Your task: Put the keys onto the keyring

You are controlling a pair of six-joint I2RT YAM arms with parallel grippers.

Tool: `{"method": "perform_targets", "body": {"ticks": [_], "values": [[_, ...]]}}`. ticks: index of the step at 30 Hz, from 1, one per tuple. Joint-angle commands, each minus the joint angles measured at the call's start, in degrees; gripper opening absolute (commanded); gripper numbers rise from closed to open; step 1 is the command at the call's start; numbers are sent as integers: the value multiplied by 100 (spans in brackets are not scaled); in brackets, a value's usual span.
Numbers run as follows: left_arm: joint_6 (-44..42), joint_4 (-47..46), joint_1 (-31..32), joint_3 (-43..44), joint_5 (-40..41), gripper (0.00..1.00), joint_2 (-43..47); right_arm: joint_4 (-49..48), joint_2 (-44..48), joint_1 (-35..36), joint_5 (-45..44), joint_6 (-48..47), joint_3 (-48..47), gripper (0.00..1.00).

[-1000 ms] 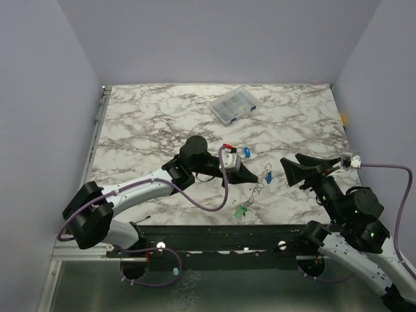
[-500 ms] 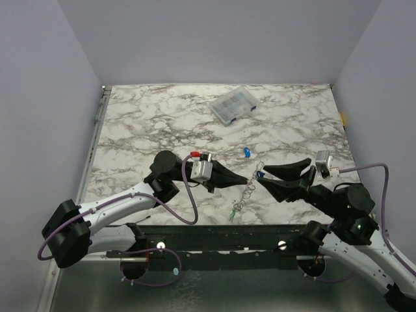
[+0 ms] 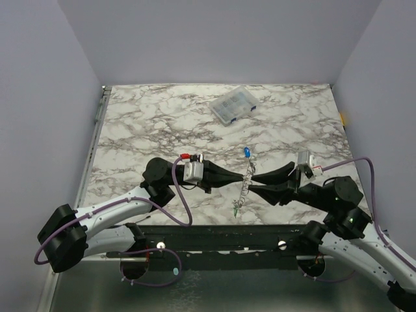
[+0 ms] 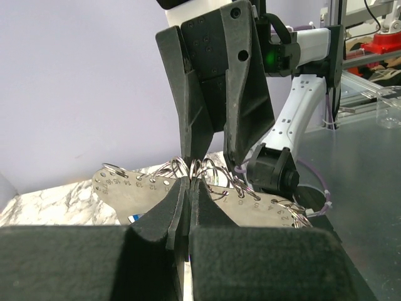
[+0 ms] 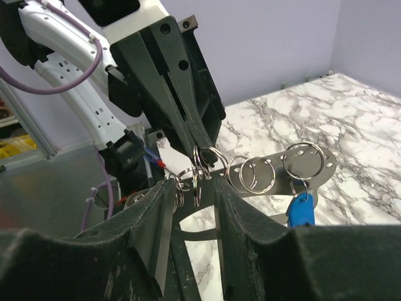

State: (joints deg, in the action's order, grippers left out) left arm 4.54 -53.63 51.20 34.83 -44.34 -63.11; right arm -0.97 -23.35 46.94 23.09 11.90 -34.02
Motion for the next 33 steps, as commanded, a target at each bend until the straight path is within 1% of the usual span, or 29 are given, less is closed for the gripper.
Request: {"method": "perform_targets", "body": {"ticks": [1, 8, 11, 16, 19, 25, 33], "values": [[122, -357, -25, -21, 146, 0, 107, 66, -50, 31, 197, -92, -148, 40], [167, -394, -30, -28, 122, 0, 106, -30, -125, 28, 189, -37, -149, 38], [160, -394, -24, -48, 141, 0, 106, -135, -63, 26, 178, 40, -140, 37], [188, -394, -26, -29, 90, 0, 80, -295, 173, 26, -87, 160, -58, 36], [200, -399, -31, -21, 83, 0, 80, -445, 188, 30, -68, 272, 0, 35], [229, -419, -29, -20, 53, 0, 71, -509, -8, 26, -2, 342, 26, 30], [263, -447, -29, -29, 65, 0, 71, -497, -136, 26, -131, 291, 68, 24]]}}
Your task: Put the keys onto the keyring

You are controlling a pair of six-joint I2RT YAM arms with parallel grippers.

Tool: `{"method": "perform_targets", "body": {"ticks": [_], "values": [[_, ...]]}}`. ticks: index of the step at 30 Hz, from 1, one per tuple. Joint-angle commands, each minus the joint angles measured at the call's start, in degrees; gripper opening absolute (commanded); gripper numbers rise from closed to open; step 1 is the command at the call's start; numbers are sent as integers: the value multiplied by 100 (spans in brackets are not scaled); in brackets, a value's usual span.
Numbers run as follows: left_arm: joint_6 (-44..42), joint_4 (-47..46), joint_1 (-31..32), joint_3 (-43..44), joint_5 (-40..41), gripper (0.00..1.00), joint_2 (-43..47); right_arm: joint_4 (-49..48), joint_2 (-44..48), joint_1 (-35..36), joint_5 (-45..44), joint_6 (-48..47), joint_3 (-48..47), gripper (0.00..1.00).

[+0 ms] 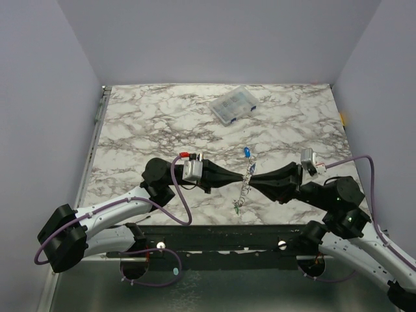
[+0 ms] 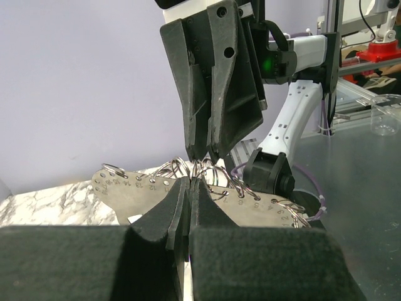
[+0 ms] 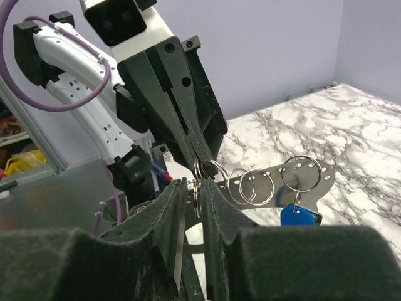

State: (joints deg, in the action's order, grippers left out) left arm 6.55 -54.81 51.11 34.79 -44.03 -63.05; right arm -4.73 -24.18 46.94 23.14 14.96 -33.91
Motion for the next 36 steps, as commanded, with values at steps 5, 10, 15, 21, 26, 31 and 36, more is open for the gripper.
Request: {"method": "perform_targets", "body": {"ticks": [5, 10, 15, 21, 26, 31, 36], "values": [[80, -355, -18, -33, 67, 0, 58, -12, -127, 26, -148, -71, 68, 23], [115, -394, -16, -33, 66, 0, 56, 5, -162, 27, -161, -97, 128, 22], [126, -421, -22, -58, 141, 0, 64, 16, -286, 27, -8, -130, 133, 22], [125, -434, -17, -75, 212, 0, 77, 8, -401, 26, 136, -110, 140, 22], [102, -434, -20, -95, 268, 0, 100, 68, -434, 26, 156, -115, 148, 1], [95, -434, -16, -103, 282, 0, 100, 343, -495, 28, 104, -298, 21, 1], [-238, 164, -17, -4, 312, 30, 190, 976, -529, 28, -92, -682, -544, 1]]}}
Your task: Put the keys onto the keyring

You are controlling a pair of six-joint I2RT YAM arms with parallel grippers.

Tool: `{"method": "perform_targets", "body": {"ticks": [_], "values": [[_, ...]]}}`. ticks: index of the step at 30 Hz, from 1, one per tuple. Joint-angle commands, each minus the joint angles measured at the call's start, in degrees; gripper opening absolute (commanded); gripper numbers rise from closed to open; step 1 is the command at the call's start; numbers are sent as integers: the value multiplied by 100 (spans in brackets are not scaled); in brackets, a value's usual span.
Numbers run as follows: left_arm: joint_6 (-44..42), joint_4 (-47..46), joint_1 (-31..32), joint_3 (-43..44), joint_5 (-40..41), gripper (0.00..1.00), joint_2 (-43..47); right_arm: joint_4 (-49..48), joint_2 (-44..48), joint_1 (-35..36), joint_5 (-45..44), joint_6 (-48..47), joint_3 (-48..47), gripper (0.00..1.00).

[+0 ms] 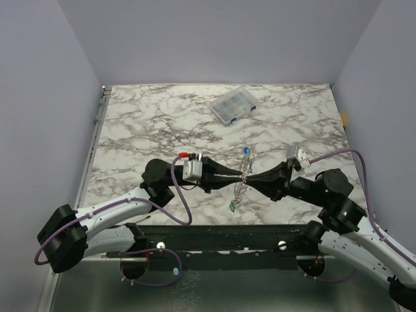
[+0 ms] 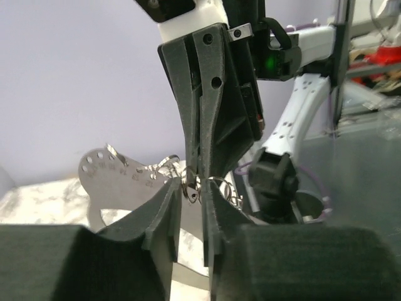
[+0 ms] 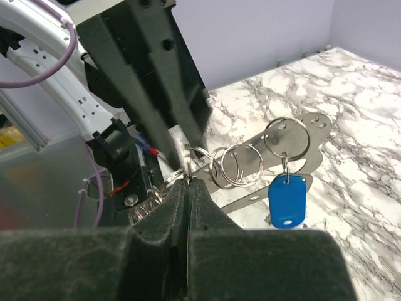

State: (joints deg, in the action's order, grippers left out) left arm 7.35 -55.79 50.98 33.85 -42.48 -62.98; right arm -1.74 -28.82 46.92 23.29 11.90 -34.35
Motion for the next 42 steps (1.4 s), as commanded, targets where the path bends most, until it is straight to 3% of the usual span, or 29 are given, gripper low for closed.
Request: {"method": "perform_targets", "body": {"ticks": [1, 4, 8, 11, 15, 18, 20, 23, 29, 34, 39, 42], "values": [[-391, 424, -9, 117, 243, 42, 226, 856, -91, 28, -216, -463, -641, 1], [-445, 700, -16, 169, 451, 66, 375, 1282, -214, 28, -471, -670, -995, 1], [-203, 822, -17, 199, 733, 76, 508, 1490, -335, 28, -467, -716, -1176, 1], [-40, 864, -14, 247, 879, 73, 492, 1552, -426, 28, -503, -707, -1246, 1], [266, 929, -24, 378, 888, 53, 380, 1804, -650, 33, -672, -805, -1395, 1], [433, 942, -39, 462, 798, 46, 330, 1984, -844, 33, -911, -858, -1505, 1], [522, 947, -69, 495, 858, 47, 350, 2212, -1006, 35, -1281, -938, -1618, 1], [563, 971, -90, 484, 892, 63, 323, 2490, -1225, 30, -1886, -922, -1746, 1], [527, 1140, -88, 672, 313, 62, -388, 2530, -1536, 28, -1937, -608, -1983, 1], [-281, 1639, 19, 542, 1070, 64, -373, 2528, -1574, 29, -1735, -446, -2133, 1], [-1558, 3053, 392, 824, 1563, 62, -466, 2543, -1504, 34, -1780, -318, -2235, 1], [-1847, 3381, 639, 874, 1883, 62, -526, 2489, -1431, 28, -1675, -262, -2253, 1]]}}
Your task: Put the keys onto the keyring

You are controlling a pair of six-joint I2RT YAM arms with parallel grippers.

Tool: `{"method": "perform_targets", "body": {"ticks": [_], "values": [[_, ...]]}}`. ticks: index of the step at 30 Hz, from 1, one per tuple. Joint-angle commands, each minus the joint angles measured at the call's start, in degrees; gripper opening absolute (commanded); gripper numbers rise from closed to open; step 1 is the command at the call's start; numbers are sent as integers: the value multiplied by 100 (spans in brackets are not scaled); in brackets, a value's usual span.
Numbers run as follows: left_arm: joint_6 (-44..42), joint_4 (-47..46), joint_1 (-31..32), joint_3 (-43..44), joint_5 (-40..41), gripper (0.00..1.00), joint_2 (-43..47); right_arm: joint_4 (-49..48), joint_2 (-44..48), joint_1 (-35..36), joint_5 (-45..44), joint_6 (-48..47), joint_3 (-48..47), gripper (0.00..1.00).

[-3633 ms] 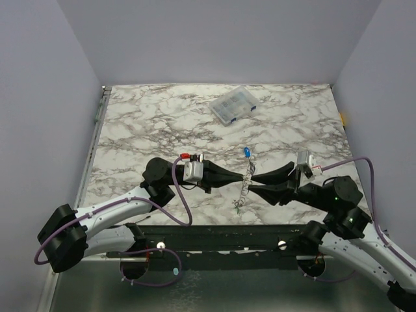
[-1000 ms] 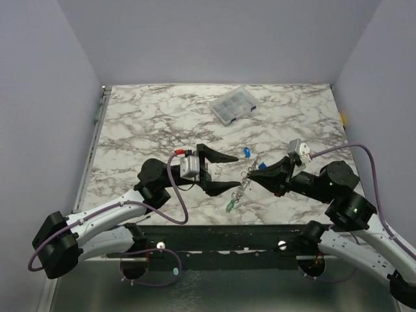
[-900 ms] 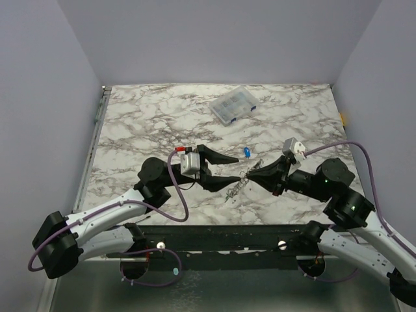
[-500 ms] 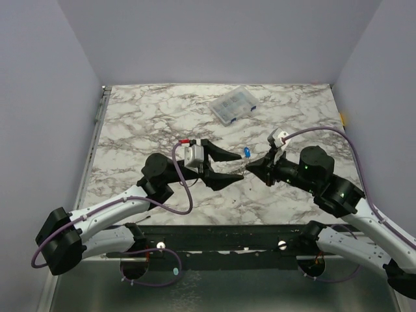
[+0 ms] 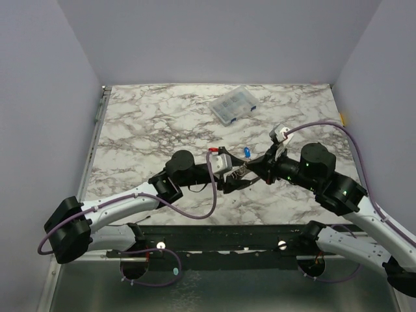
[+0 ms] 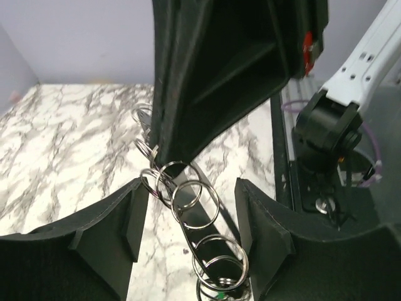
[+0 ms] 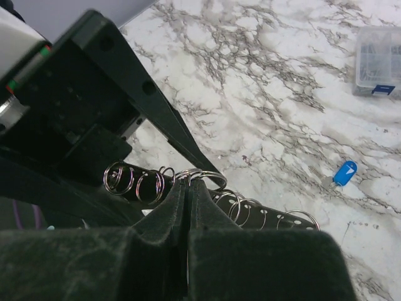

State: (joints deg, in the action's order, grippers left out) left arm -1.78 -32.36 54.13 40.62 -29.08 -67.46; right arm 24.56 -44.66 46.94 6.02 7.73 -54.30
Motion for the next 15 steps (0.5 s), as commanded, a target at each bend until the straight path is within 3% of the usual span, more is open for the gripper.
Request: {"method": "perform_targets", "body": {"ticks": [1, 3, 7, 9, 11, 15], "values": [[-953, 1044, 366, 192, 567, 62, -89, -151, 173, 26, 75, 173, -260, 1], [-963, 1054, 418, 231, 742, 55, -105, -159, 198, 27, 136, 187, -244, 1], [-967, 1037, 449, 280, 1319, 24, -22, -132, 238, 31, 199, 214, -173, 1], [-993, 978, 458, 252, 1383, 17, 58, -112, 239, 30, 206, 239, -140, 1], [-996, 881, 467, 176, 1171, 19, 118, -128, 226, 28, 228, 268, -96, 1], [-866, 625, 469, 97, 874, 46, 175, -191, 212, 26, 306, 324, -15, 1]]}}
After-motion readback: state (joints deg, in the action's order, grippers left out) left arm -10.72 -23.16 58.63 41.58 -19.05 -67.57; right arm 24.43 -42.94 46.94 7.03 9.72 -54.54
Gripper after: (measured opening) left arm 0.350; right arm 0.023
